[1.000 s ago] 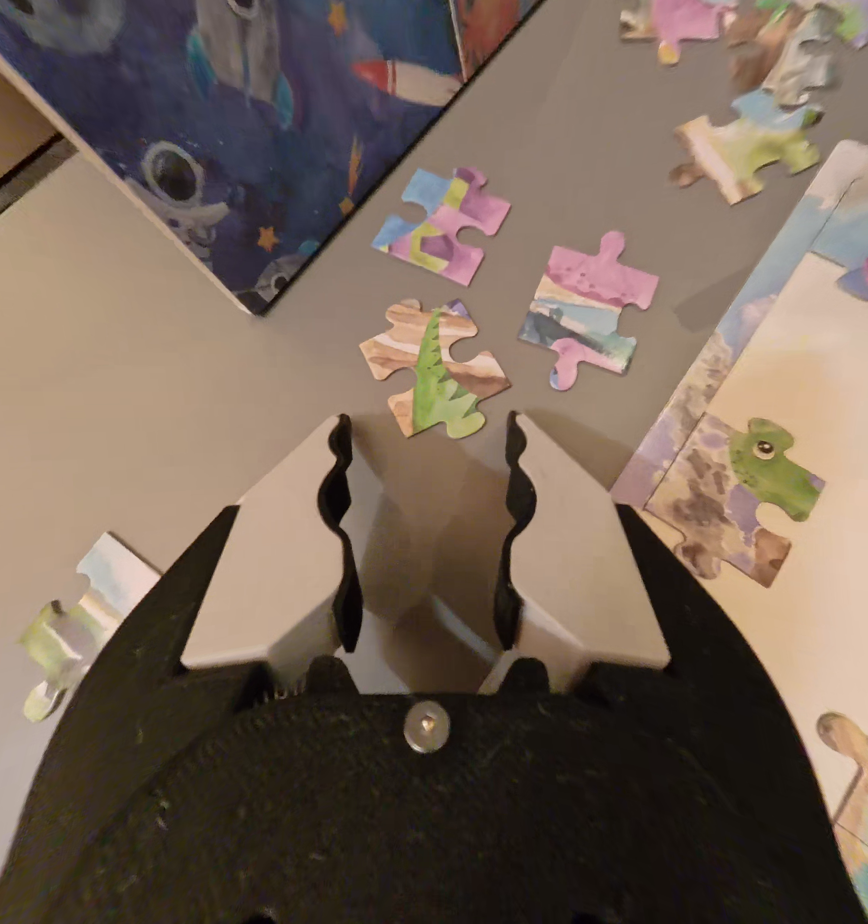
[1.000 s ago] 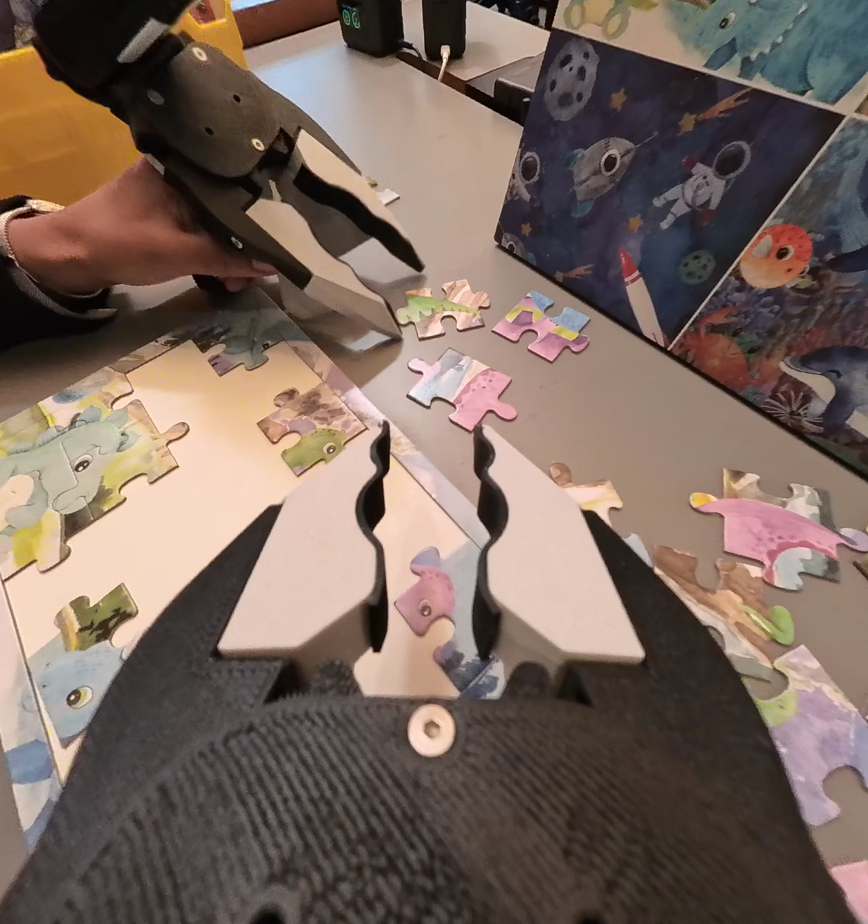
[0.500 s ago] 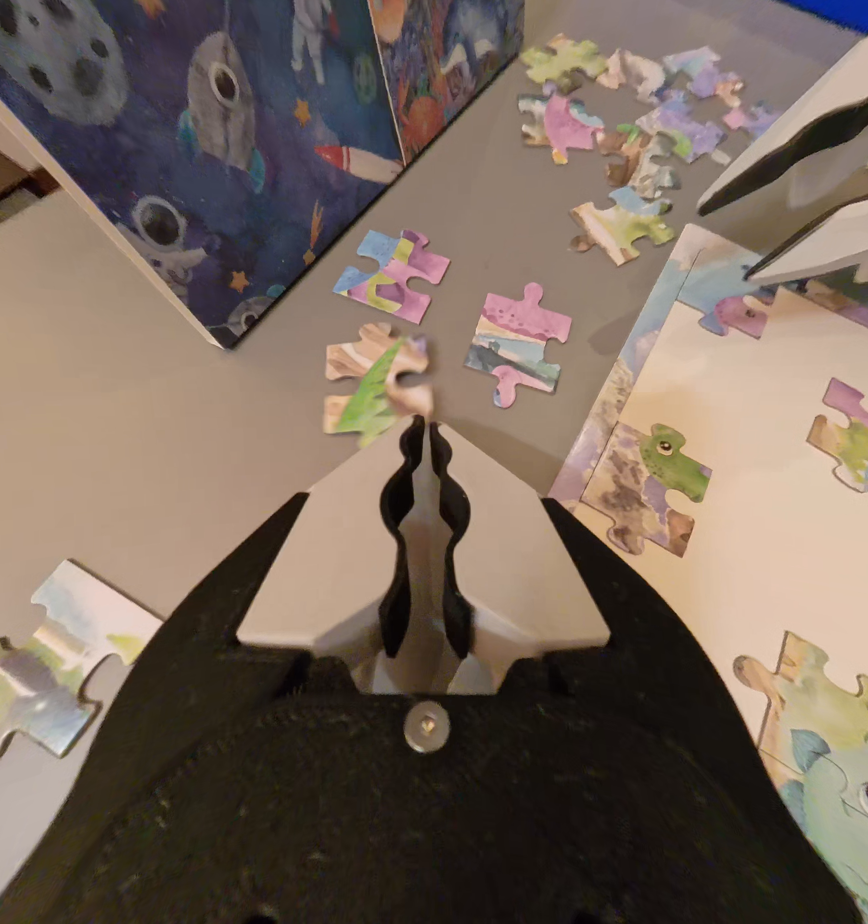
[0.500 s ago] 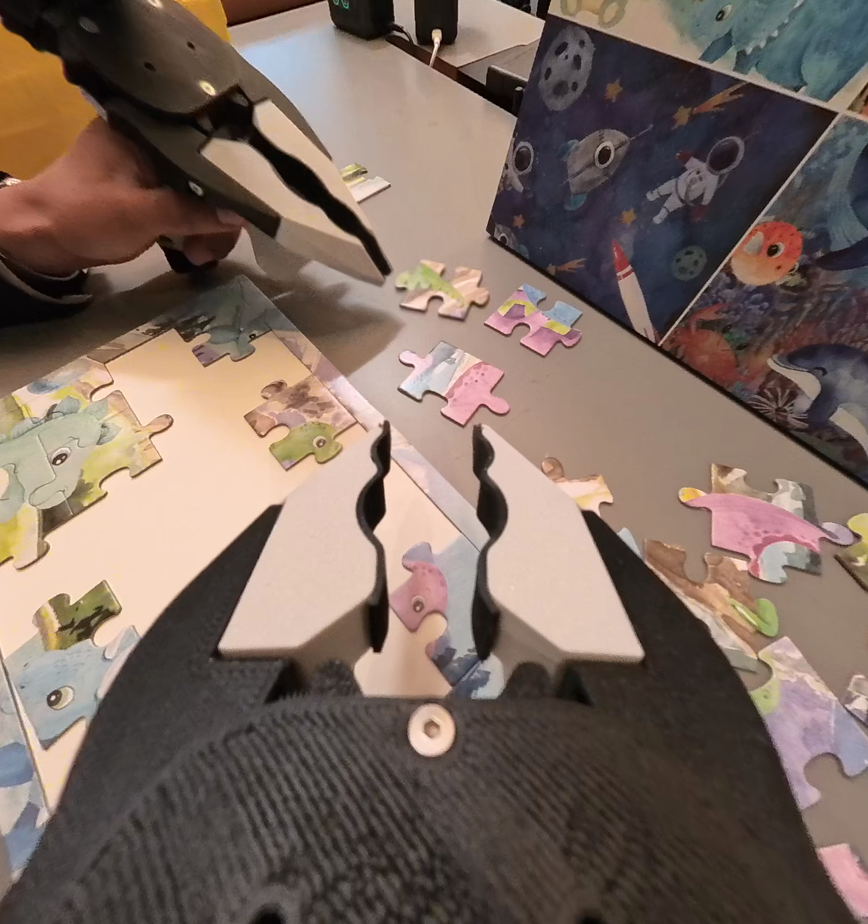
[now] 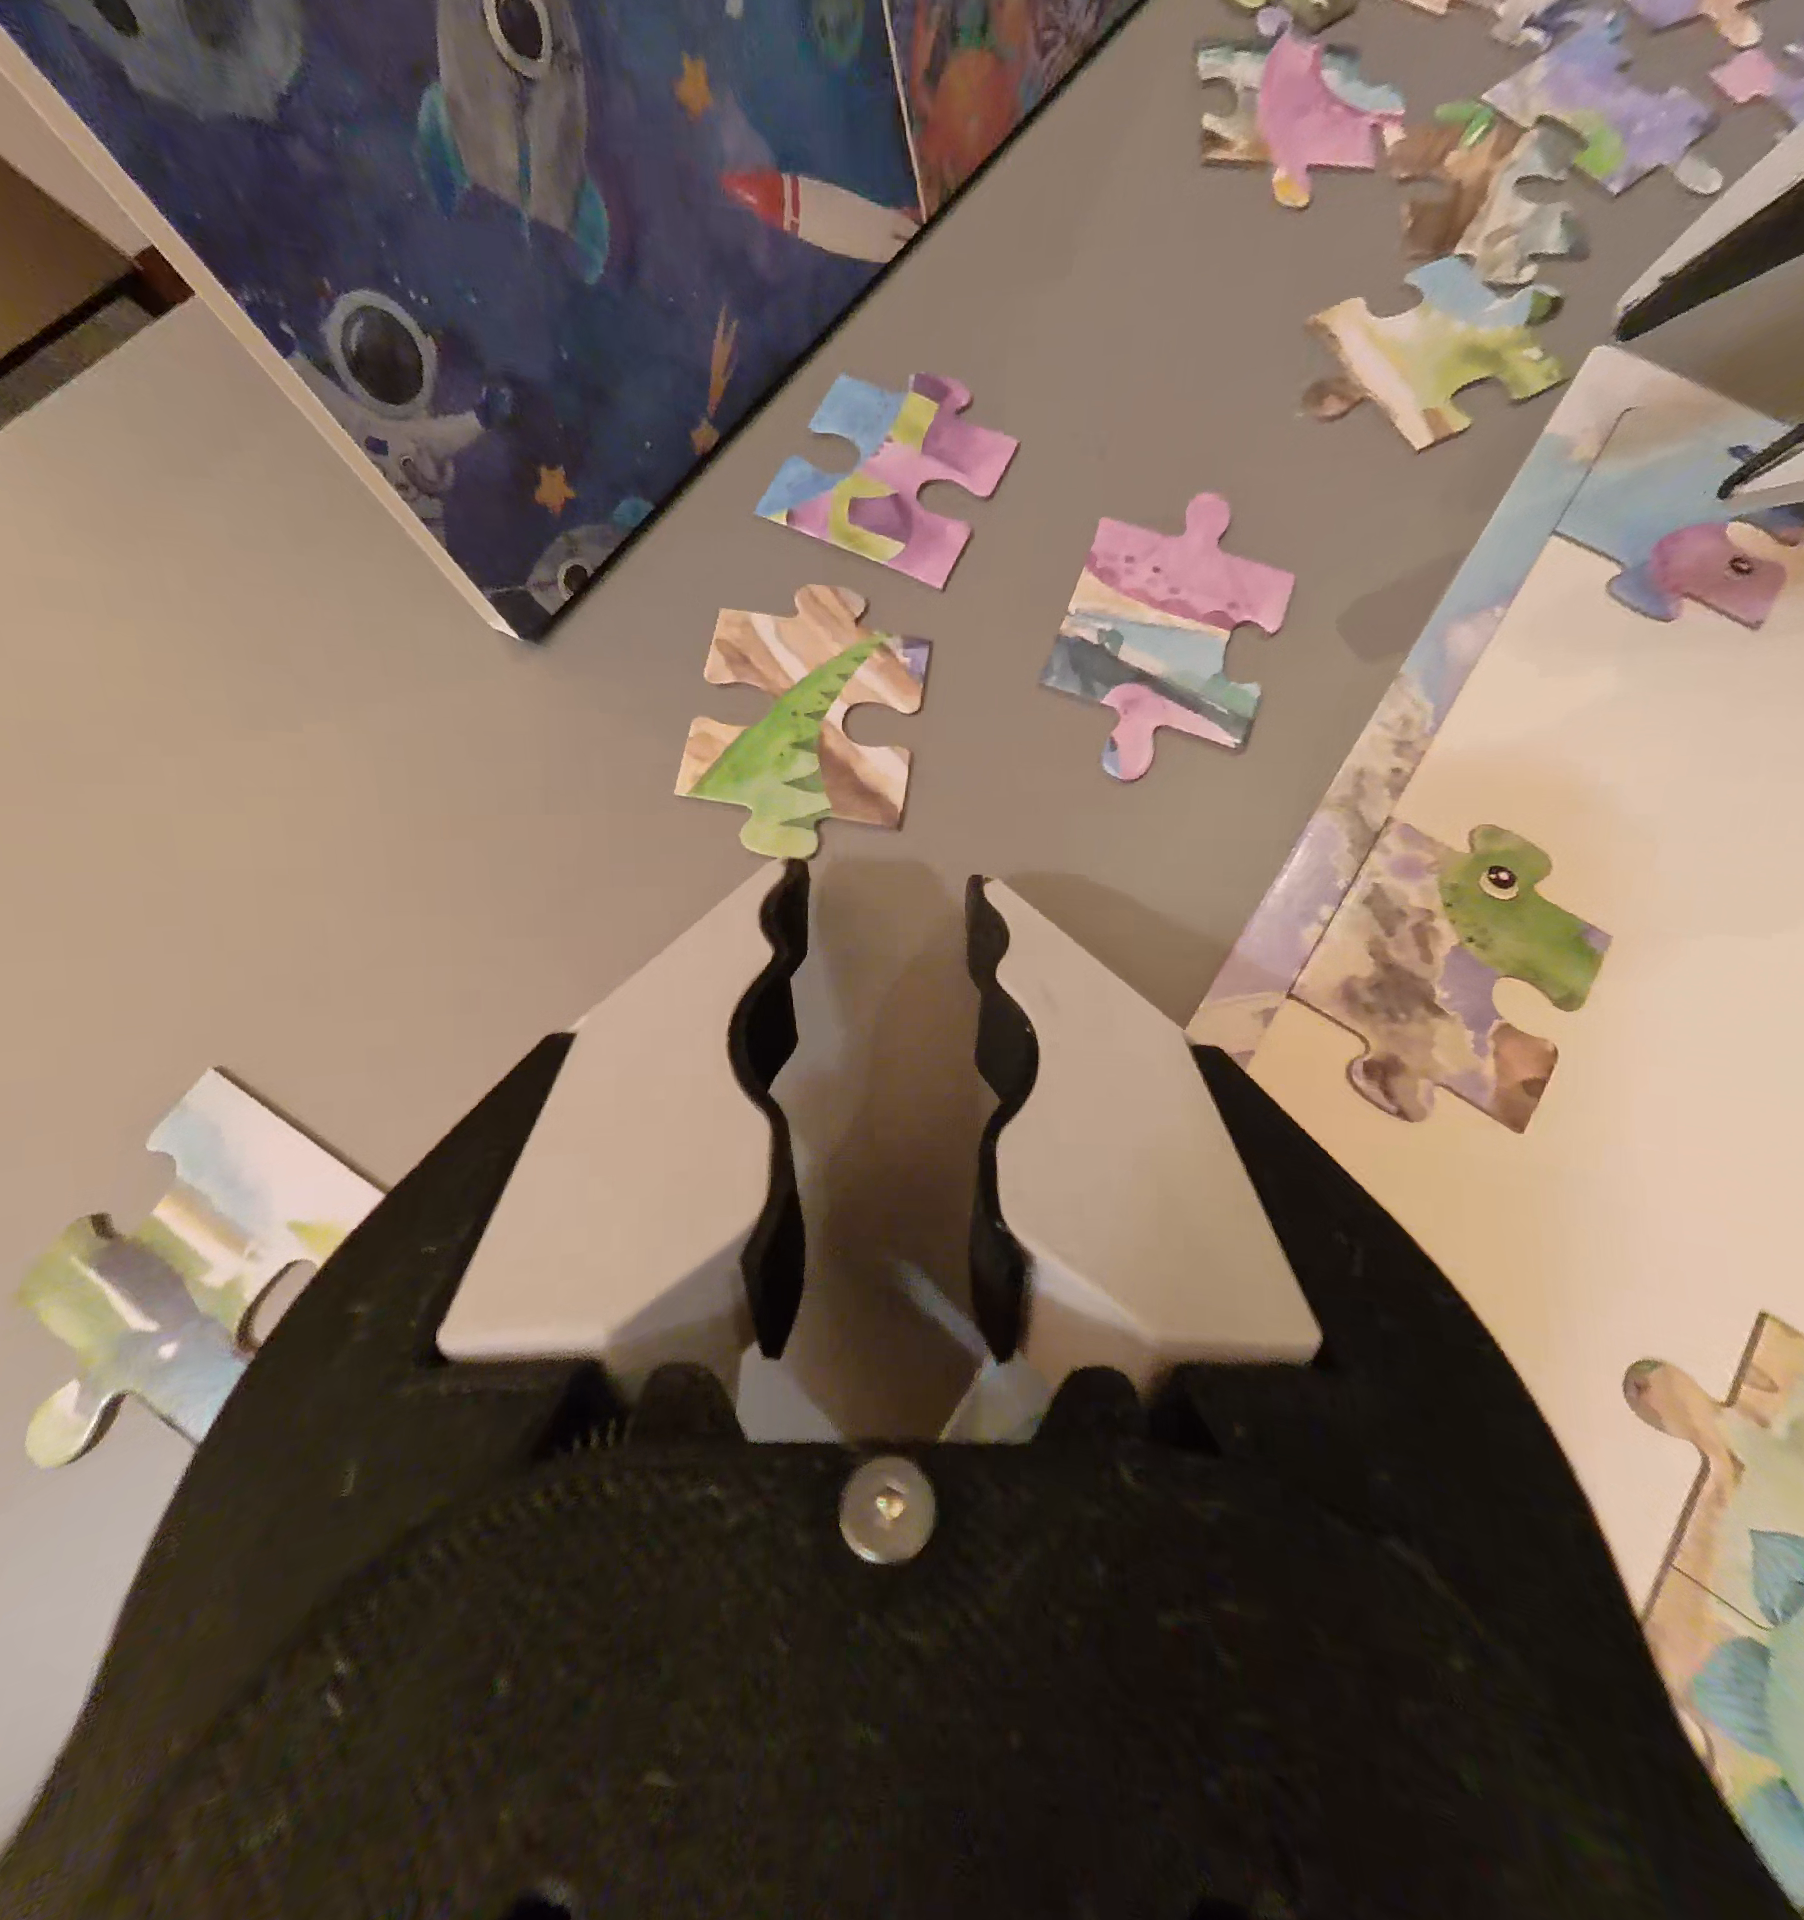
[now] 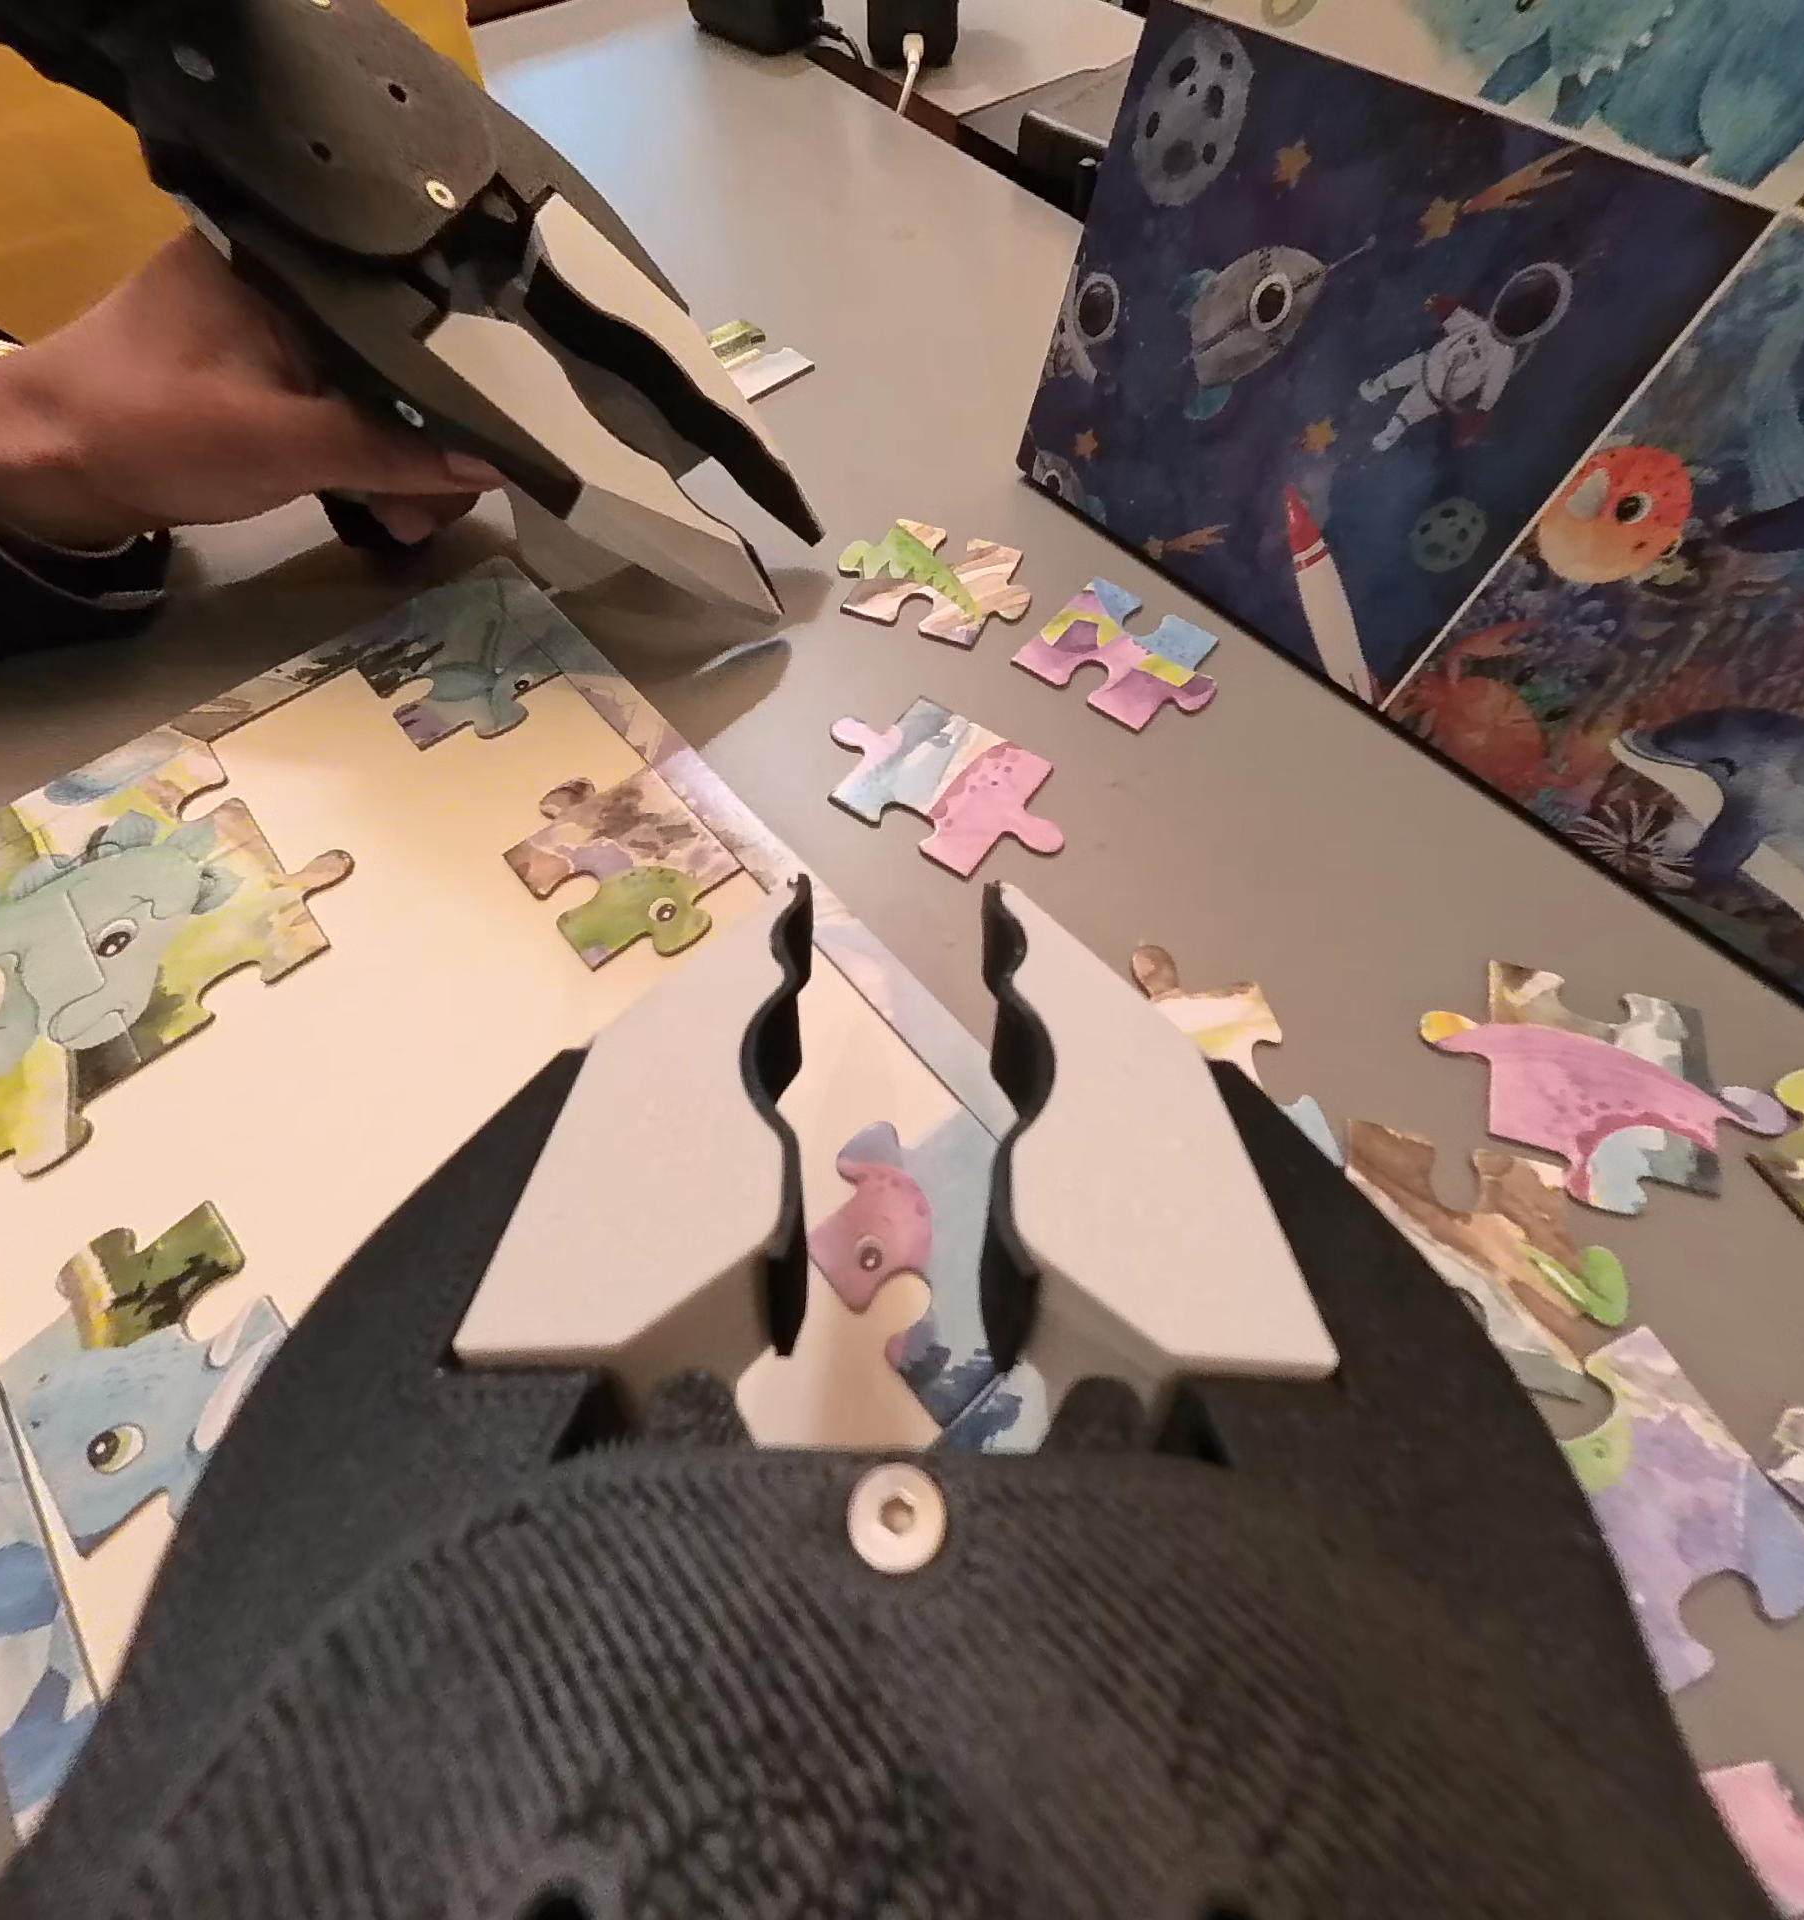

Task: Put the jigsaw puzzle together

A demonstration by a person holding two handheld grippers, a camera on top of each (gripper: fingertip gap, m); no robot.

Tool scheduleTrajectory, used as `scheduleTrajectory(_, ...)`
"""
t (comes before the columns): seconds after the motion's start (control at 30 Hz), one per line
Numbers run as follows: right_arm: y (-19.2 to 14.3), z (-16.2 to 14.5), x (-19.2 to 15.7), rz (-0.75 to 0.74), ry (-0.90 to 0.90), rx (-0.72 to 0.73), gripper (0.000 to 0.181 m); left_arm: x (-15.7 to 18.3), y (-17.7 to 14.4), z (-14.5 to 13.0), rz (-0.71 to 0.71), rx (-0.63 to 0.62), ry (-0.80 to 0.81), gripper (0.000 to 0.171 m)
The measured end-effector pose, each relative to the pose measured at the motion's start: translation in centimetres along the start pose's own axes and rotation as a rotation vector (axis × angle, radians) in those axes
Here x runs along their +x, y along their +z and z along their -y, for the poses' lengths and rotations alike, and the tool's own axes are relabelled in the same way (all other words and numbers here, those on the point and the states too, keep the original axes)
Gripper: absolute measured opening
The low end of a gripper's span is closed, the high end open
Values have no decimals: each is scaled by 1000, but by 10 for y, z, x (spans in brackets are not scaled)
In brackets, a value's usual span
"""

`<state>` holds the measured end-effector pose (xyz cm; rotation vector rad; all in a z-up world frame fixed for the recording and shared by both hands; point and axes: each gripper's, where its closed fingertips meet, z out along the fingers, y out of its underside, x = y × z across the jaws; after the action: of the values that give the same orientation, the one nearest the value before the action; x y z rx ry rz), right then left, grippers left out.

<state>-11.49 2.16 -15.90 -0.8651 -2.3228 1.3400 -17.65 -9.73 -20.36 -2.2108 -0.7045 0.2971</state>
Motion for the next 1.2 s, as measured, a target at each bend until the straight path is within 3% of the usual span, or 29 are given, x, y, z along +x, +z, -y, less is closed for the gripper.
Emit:
scheduleTrajectory(0.77, -3, 1, 5, -30, -19, 2, 30, -3, 1, -2, 5, -11, -22, 29)
scheduleTrajectory(0.97, -54, -2, 75, -244, 68, 60, 26, -2, -6, 5, -16, 50, -33, 29)
scheduleTrajectory(1.07, -91, -14, 116, -342, 186, 125, 23, -1, -8, 7, -19, 72, -28, 29)
scheduleTrajectory(1.2, -125, -31, 149, -501, 190, 111, 21, 2, -10, 7, -15, 78, -6, 30)
